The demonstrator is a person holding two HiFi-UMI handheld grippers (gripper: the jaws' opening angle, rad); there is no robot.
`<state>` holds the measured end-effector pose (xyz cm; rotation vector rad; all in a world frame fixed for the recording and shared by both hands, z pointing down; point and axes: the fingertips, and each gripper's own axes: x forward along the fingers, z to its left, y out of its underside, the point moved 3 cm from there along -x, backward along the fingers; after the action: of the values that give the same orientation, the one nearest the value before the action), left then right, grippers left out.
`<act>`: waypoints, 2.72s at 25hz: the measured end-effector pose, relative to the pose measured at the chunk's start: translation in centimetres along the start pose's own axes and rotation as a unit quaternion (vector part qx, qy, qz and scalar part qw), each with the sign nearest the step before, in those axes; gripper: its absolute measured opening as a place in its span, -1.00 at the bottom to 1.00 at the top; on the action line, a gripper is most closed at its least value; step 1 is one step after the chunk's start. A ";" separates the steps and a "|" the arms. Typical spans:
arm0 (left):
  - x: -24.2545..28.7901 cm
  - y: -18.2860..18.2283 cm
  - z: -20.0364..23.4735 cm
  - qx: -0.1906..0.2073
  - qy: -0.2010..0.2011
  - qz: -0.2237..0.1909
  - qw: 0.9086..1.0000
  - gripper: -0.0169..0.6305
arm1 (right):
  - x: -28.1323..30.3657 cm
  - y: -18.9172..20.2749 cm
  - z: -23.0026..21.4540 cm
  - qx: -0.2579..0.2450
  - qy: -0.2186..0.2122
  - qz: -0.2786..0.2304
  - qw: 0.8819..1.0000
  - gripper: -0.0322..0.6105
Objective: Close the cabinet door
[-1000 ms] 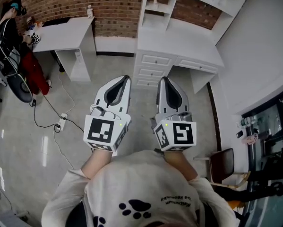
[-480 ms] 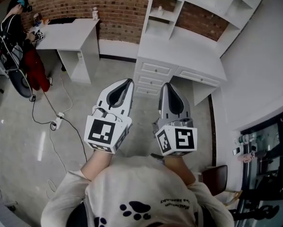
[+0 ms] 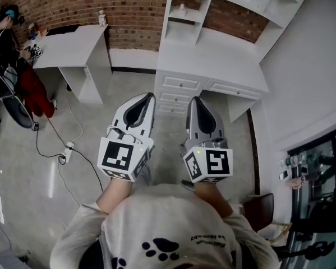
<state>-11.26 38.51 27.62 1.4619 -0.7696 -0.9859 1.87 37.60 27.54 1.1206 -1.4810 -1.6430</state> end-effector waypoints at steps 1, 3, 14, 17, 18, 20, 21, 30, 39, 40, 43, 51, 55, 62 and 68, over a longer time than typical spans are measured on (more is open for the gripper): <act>0.8 0.2 0.7 0.000 0.004 -0.002 1.000 -0.92 | 1.0 0.2 -0.1 -0.003 0.001 -0.001 1.000 -0.87; 2.6 0.5 2.5 -0.001 0.010 -0.004 1.000 -0.92 | 3.3 0.6 -0.1 -0.008 0.003 -0.004 1.000 -0.87; 13.9 1.9 11.7 -0.009 0.061 -0.009 0.998 -0.92 | 16.0 2.9 -2.8 -0.011 0.050 0.002 0.999 -0.87; 16.4 2.6 13.5 -0.006 0.076 -0.007 0.997 -0.92 | 18.6 3.7 -3.4 -0.010 0.061 -0.003 0.998 -0.87; 17.1 2.8 14.0 -0.005 0.080 -0.008 0.997 -0.92 | 19.3 4.0 -3.5 -0.011 0.064 -0.004 0.998 -0.87; 18.3 3.2 15.0 -0.004 0.089 -0.009 0.996 -0.92 | 20.4 4.5 -3.6 -0.011 0.072 -0.005 0.997 -0.87; 18.9 3.4 15.2 -0.005 0.094 -0.007 0.996 -0.92 | 20.8 4.7 -3.8 -0.010 0.077 -0.005 0.997 -0.87; 21.5 5.2 14.4 -0.017 0.141 0.014 0.990 -0.92 | 21.5 6.0 -5.9 0.001 0.118 0.006 0.993 -0.87; 22.2 6.7 14.5 -0.026 0.144 0.027 0.989 -0.92 | 21.7 7.4 -6.7 0.010 0.121 0.020 0.992 -0.87; 22.3 6.7 14.4 -0.024 0.143 0.025 0.989 -0.92 | 21.9 7.4 -6.8 0.011 0.118 0.016 0.993 -0.87; 22.9 6.8 14.9 -0.018 0.136 0.018 0.990 -0.92 | 22.9 7.4 -7.0 0.008 0.104 0.003 0.995 -0.87; 27.1 7.6 17.8 -0.010 0.105 0.017 0.994 -0.92 | 29.0 8.6 -9.1 0.022 0.064 -0.007 0.998 -0.87; 30.6 8.1 19.7 -0.013 0.084 0.015 0.996 -0.92 | 33.3 9.2 -10.8 0.020 0.037 -0.005 0.999 -0.87; 37.3 9.0 21.9 -0.015 0.060 0.018 0.998 -0.92 | 39.7 9.9 -15.0 0.025 0.012 -0.002 1.000 -0.87; 42.3 9.0 22.8 -0.011 0.033 0.021 0.999 -0.92 | 44.5 10.1 -19.0 0.033 -0.016 -0.002 0.999 -0.87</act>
<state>-12.84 -10.28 30.41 1.4474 -0.7356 -0.9071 -0.60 -11.65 30.03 1.1384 -1.5646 -1.6313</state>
